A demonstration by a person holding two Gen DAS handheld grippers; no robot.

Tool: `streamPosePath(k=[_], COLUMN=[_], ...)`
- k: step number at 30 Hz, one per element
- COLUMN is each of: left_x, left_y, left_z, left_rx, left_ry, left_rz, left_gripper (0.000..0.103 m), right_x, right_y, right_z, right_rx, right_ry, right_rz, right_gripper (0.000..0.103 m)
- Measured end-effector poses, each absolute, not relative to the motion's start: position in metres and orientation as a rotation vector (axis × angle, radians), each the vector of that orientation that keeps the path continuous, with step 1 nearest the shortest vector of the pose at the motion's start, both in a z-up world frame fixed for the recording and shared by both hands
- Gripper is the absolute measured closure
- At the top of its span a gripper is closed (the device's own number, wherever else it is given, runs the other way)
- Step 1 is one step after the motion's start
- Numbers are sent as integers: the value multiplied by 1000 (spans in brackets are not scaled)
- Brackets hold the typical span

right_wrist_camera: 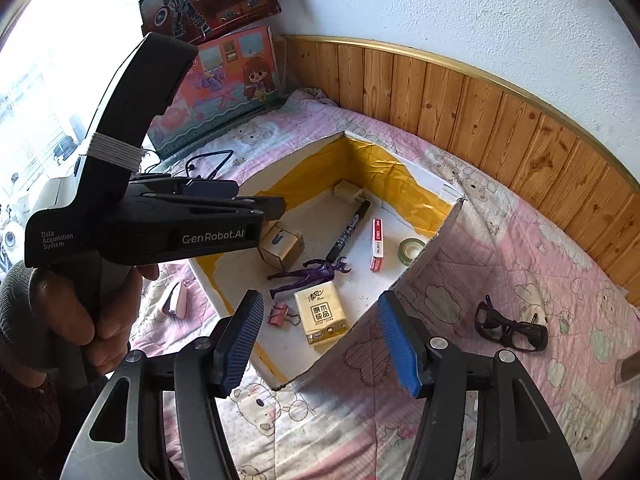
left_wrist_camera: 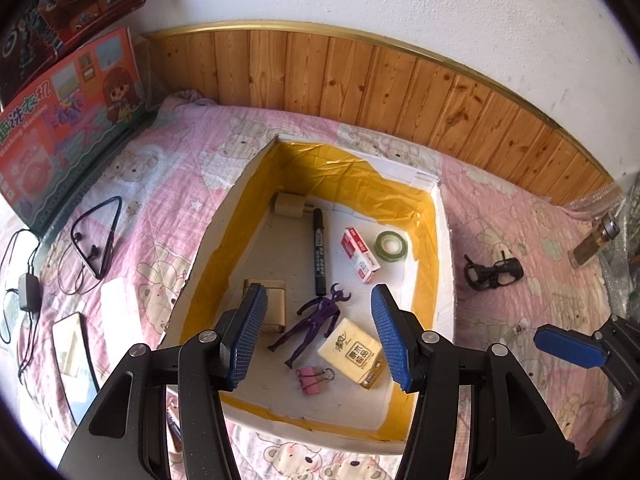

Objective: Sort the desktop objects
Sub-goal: 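Lift both open grippers from the box and move toward the black glasses, then grasp the black glasses with the left gripper while the right gripper grasps the white tube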

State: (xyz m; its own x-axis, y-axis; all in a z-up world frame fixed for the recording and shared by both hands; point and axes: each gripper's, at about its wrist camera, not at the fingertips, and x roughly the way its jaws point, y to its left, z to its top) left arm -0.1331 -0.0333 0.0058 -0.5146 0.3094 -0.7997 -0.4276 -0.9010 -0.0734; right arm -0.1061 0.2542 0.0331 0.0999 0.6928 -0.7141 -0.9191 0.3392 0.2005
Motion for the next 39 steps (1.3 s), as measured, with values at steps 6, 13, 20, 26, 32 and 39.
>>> streamPosePath(k=[6, 13, 20, 26, 32, 39], left_x=[-111, -87, -62, -44, -43, -61], left_y=[-21, 2, 39, 81, 128, 195], left_z=[14, 20, 22, 3, -26, -70], left_rx=[-1167, -1094, -1027, -1028, -1048, -1087], left_ry=[169, 134, 144, 226, 328, 456], left_rz=[2357, 2285, 2175, 2069, 2005, 1952], left_gripper=[45, 46, 46, 46, 46, 45], right_x=[-102, -89, -61, -10, 34, 56], right_y=[228, 193, 147, 105, 85, 82], right_z=[22, 22, 25, -5, -61, -136], right_rx=[-252, -173, -80, -22, -44, 171], right_ry=[837, 843, 830, 884, 1012, 1282], right_rz=[1208, 1185, 1133, 984, 866, 864], right_gripper=[40, 40, 40, 40, 40, 40])
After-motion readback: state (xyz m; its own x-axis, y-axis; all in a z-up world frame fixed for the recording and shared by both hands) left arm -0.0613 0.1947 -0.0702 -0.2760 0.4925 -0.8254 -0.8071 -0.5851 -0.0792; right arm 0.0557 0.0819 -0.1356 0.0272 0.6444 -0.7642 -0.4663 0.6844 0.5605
